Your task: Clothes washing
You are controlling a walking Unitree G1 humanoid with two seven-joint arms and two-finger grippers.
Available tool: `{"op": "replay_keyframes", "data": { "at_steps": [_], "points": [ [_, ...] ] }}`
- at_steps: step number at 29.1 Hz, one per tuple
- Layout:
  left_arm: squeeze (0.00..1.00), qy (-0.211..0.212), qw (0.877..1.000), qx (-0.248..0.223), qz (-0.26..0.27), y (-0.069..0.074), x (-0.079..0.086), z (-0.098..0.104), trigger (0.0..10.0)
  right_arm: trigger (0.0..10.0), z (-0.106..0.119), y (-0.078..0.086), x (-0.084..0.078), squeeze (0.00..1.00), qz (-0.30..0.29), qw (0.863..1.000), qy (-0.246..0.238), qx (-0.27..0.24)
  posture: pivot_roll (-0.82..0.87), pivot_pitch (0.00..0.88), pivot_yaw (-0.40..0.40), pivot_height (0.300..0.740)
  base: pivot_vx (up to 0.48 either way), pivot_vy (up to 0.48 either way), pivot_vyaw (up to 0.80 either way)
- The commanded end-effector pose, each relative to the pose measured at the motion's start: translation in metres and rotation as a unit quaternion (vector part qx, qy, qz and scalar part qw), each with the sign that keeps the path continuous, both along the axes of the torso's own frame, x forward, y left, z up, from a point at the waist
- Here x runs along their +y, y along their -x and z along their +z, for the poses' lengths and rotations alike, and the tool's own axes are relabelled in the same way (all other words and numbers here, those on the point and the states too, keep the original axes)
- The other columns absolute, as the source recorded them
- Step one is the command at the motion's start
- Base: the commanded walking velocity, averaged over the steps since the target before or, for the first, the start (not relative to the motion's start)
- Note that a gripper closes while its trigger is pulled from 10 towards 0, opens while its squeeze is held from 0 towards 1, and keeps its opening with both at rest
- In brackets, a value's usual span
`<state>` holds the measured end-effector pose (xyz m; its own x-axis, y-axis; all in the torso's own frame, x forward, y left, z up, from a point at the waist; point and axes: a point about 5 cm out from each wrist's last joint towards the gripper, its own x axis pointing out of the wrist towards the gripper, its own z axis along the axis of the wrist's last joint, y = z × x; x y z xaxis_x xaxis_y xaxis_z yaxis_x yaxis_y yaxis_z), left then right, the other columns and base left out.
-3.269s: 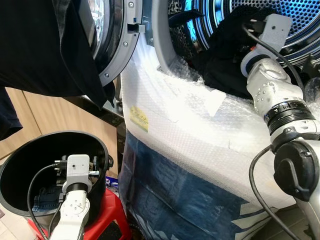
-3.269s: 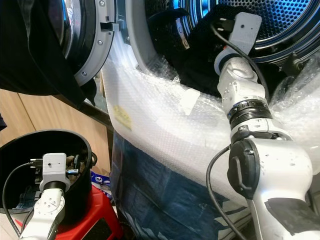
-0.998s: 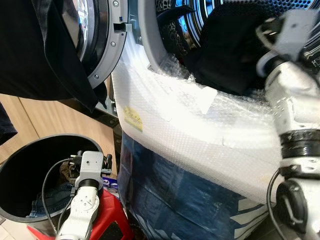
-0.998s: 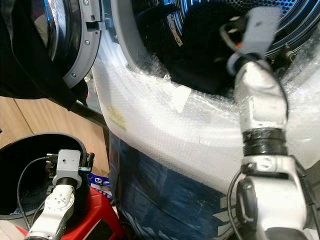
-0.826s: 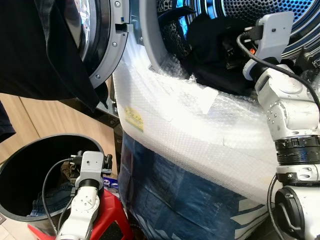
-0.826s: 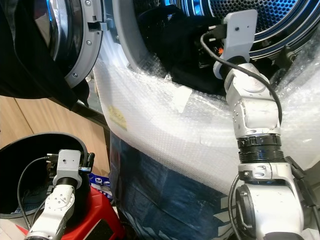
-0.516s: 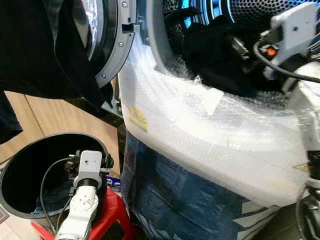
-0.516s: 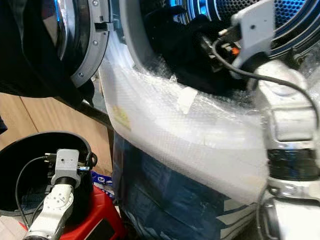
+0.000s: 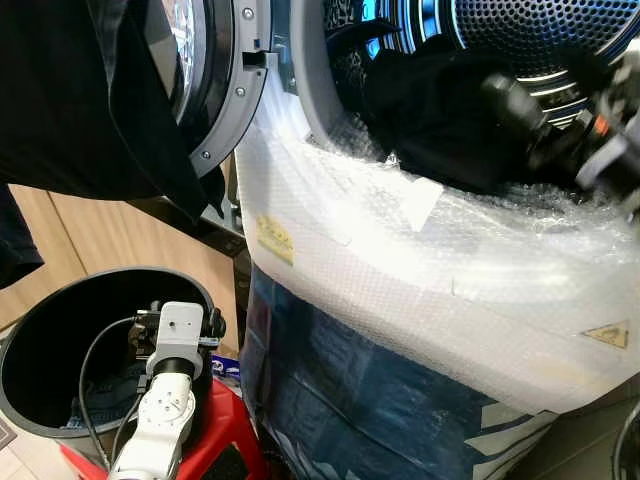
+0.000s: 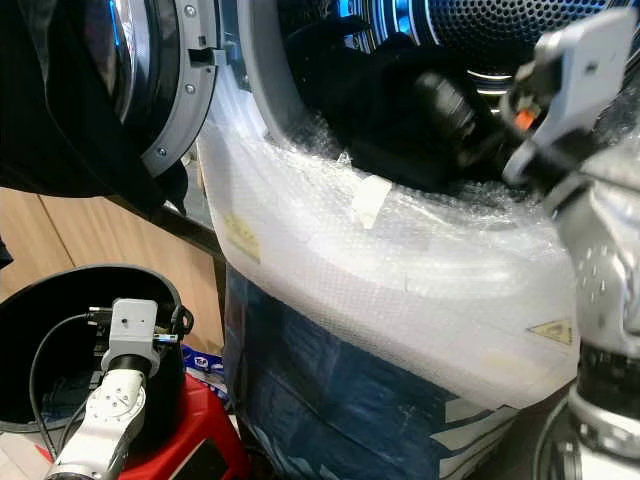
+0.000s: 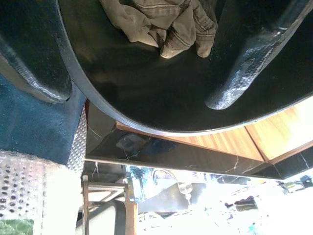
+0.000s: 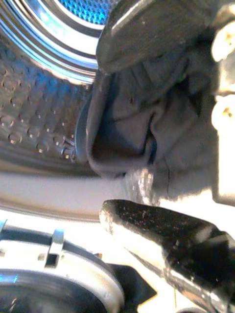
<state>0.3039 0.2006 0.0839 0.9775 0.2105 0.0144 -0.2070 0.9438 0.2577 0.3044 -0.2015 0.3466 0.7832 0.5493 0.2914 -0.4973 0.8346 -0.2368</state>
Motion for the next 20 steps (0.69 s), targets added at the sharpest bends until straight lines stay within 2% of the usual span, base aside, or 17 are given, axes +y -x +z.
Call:
{"op": "replay_keyframes", "data": {
  "at_steps": [1, 2, 3, 4, 5, 6, 10, 11, 12, 13, 15, 17, 18, 20],
  "points": [
    [0.00, -0.007, 1.000, -0.004, -0.008, 0.000, -0.002, 0.003, 10.0, 10.0, 0.006, 0.013, 0.003, 0.00, 0.040, 0.999, -0.027, -0.002, 0.02, 0.000, -0.075, 0.740, 0.000, 0.000, 0.00],
    [0.00, -0.007, 1.000, -0.004, -0.008, 0.000, -0.002, 0.003, 10.0, 10.0, 0.006, 0.013, 0.003, 0.00, 0.040, 0.999, -0.027, -0.002, 0.02, 0.000, -0.075, 0.740, 0.000, 0.000, 0.00],
    [0.00, -0.007, 1.000, -0.003, -0.008, 0.001, -0.002, 0.002, 10.0, 10.0, 0.003, 0.021, 0.012, 0.00, 0.075, 0.997, -0.036, 0.010, 0.01, 0.000, -0.074, 0.740, 0.000, 0.000, 0.00],
    [0.00, -0.006, 1.000, -0.002, -0.008, 0.001, -0.002, 0.001, 10.0, 10.0, -0.003, 0.026, 0.028, 0.00, 0.112, 0.993, -0.036, 0.025, 0.01, 0.000, -0.076, 0.740, 0.000, 0.000, 0.00],
    [0.00, -0.006, 1.000, -0.002, -0.009, 0.001, -0.003, 0.001, 10.0, 10.0, -0.006, 0.029, 0.035, 0.00, 0.126, 0.991, -0.032, 0.032, 0.01, 0.000, -0.076, 0.740, 0.000, 0.000, 0.00],
    [0.00, -0.006, 1.000, -0.002, -0.009, 0.001, -0.003, 0.001, 10.0, 10.0, -0.006, 0.029, 0.035, 0.00, 0.126, 0.991, -0.032, 0.032, 0.01, 0.000, -0.076, 0.740, 0.000, 0.000, 0.00],
    [0.00, -0.007, 1.000, -0.004, -0.010, 0.001, -0.002, 0.001, 10.0, 10.0, -0.018, 0.031, 0.069, 0.00, 0.180, 0.979, -0.070, 0.066, 0.01, 0.000, -0.077, 0.740, 0.000, 0.000, 0.00],
    [0.00, -0.007, 1.000, -0.004, -0.010, 0.001, -0.002, 0.001, 10.0, 10.0, -0.018, 0.031, 0.069, 0.00, 0.180, 0.979, -0.070, 0.066, 0.01, 0.000, -0.077, 0.740, 0.000, 0.000, 0.00],
    [0.00, -0.007, 1.000, -0.006, -0.009, 0.000, -0.003, 0.002, 10.0, 10.0, -0.024, 0.024, 0.094, 0.00, 0.192, 0.966, -0.133, 0.108, 0.02, 0.000, -0.084, 0.740, 0.000, 0.000, 0.00],
    [0.00, -0.007, 1.000, -0.006, -0.009, 0.000, -0.003, 0.002, 10.0, 10.0, -0.024, 0.024, 0.094, 0.00, 0.192, 0.966, -0.133, 0.108, 0.02, 0.000, -0.084, 0.740, 0.000, 0.000, 0.00],
    [0.00, -0.006, 1.000, -0.009, -0.007, -0.001, -0.003, 0.003, 10.0, 10.0, -0.029, 0.018, 0.114, 0.00, 0.192, 0.959, -0.153, 0.139, 0.03, 0.000, -0.084, 0.740, 0.000, 0.000, 0.00],
    [0.00, -0.005, 1.000, -0.010, -0.005, -0.002, -0.003, 0.004, 10.0, 10.0, -0.030, 0.014, 0.120, 0.00, 0.190, 0.959, -0.152, 0.143, 0.02, 0.000, -0.085, 0.740, 0.000, 0.000, 0.00],
    [0.00, -0.004, 1.000, -0.012, -0.004, -0.002, -0.003, 0.005, 10.0, 10.0, -0.028, 0.002, 0.128, 0.00, 0.169, 0.960, -0.156, 0.161, 0.03, 0.000, -0.090, 0.740, 0.000, 0.000, 0.00],
    [0.00, -0.004, 1.000, -0.012, -0.004, -0.002, -0.004, 0.005, 10.0, 10.0, -0.026, -0.006, 0.132, 0.00, 0.151, 0.962, -0.154, 0.169, 0.03, 0.000, -0.088, 0.740, 0.000, 0.000, 0.00]
  ]
}}
